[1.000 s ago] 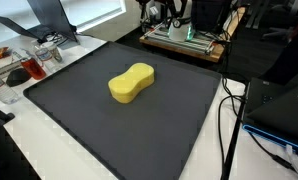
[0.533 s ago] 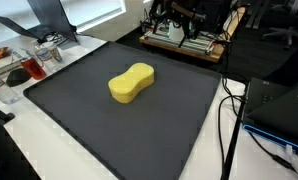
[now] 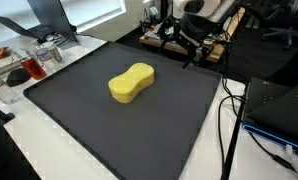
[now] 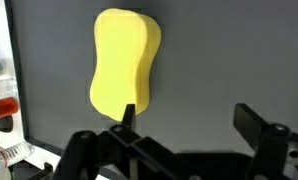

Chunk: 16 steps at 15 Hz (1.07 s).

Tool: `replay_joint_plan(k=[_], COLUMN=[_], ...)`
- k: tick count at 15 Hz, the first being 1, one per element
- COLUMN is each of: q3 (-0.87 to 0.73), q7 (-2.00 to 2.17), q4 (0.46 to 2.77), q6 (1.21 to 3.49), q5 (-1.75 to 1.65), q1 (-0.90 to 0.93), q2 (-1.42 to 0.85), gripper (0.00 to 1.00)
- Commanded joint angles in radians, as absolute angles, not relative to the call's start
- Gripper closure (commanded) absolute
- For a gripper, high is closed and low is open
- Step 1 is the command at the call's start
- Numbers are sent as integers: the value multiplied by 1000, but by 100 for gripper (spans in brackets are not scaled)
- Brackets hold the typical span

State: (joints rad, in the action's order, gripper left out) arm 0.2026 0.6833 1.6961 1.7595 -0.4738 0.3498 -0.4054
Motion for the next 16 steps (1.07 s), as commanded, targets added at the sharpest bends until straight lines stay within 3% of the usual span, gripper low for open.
replay_joint_plan(k=[1,16], q3=[174,138], q7=[661,317], q4=[1714,2499], q6=[1802,2509], q5=[-442,-437], q1=[357,196], q2=[-396,38], gripper=[0,0])
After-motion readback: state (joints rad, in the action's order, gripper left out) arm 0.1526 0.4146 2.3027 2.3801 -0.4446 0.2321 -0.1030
